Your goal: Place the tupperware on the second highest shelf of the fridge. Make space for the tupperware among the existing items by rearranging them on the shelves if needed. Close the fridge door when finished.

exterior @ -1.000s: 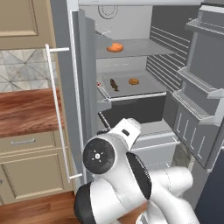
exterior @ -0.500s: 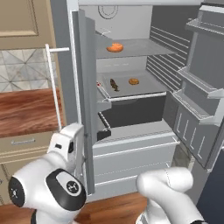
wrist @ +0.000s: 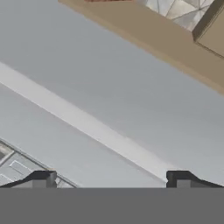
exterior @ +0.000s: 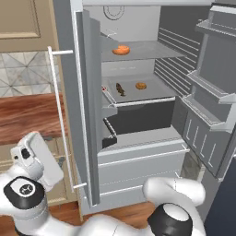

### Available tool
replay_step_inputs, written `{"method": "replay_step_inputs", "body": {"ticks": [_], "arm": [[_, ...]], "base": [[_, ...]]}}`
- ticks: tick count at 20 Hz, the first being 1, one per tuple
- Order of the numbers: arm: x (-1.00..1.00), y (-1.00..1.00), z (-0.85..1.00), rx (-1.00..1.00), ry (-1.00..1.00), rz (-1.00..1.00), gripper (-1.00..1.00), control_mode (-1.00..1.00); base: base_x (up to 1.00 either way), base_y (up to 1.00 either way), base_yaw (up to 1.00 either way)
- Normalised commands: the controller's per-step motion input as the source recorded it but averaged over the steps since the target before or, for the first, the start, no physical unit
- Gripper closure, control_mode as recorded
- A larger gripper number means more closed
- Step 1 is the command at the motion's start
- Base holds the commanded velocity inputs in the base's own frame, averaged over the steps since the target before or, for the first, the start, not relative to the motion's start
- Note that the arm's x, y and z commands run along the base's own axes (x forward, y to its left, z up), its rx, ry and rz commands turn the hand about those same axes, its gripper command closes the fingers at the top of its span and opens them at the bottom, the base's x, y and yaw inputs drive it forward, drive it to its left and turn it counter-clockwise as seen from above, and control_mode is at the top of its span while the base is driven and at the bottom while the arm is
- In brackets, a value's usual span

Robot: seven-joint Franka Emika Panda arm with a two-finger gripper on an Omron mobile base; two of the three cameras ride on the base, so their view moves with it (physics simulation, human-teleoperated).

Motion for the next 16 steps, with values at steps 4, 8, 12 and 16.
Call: {"method": "replay_step_inputs", "body": {"ticks": [4, 8, 12, 16], "arm": [[0.98, 1.00, -0.41, -0.37, 0.19, -0.02, -1.00, -1.00], [0.71, 0.85, -0.34, -0.31, 0.14, -0.08, -1.00, -1.00], [0.46, -0.02, -0.23, -0.13, 0.16, -0.22, -1.00, -1.00], [0.36, -0.60, -0.19, -0.04, 0.14, -0.33, -1.00, -1.00]], "base": [[0.00, 0.00, 0.00], [0.00, 0.00, 0.00], [0.00, 0.00, 0.00], [0.00, 0.00, 0.00]]}}
